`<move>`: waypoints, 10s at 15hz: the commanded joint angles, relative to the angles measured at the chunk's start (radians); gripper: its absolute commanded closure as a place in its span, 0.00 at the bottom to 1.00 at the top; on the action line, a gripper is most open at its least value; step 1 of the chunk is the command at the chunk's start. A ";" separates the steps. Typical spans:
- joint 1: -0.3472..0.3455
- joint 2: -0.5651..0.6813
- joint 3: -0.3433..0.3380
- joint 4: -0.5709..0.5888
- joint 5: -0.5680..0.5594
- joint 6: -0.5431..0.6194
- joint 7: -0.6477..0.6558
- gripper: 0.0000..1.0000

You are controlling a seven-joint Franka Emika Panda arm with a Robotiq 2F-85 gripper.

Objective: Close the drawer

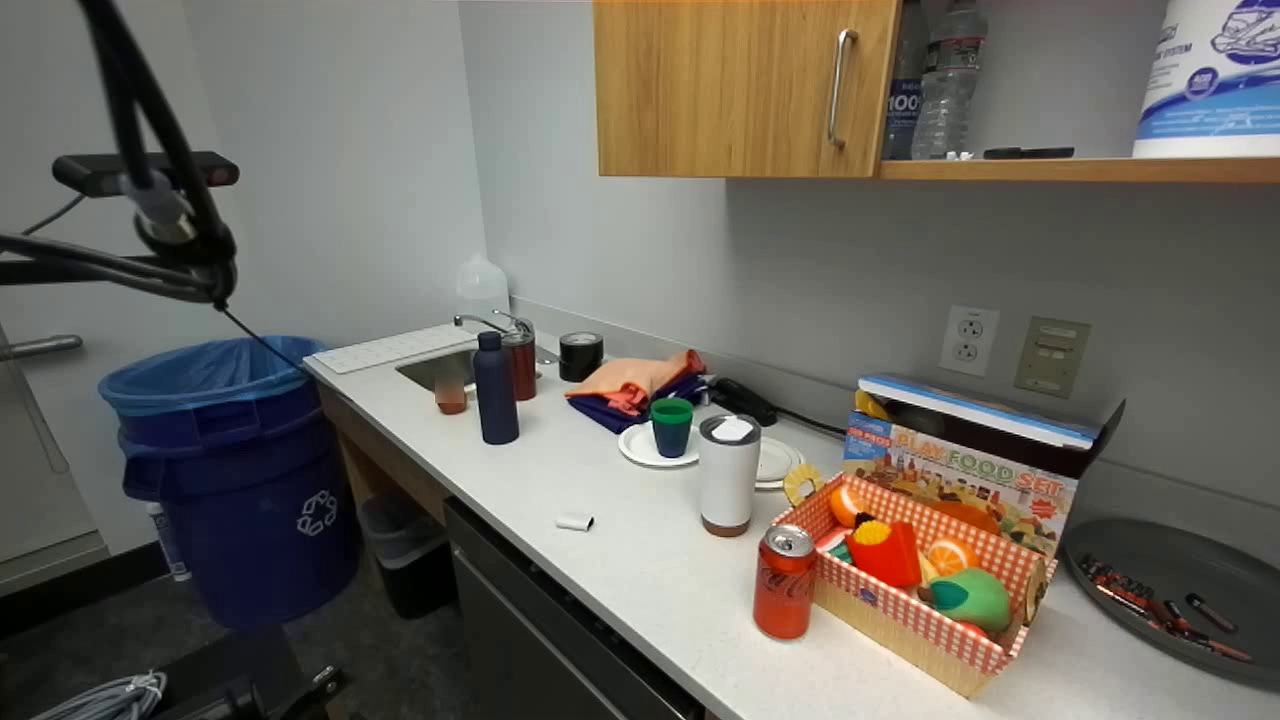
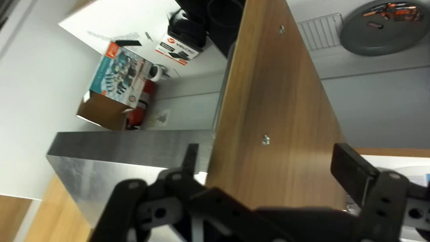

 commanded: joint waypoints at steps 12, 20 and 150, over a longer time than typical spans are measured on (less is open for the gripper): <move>0.315 -0.205 -0.105 0.031 0.242 -0.204 -0.482 0.00; 0.408 -0.206 -0.085 0.075 0.325 -0.380 -0.496 0.00; 0.317 -0.030 0.354 0.013 0.544 -0.324 -0.112 0.00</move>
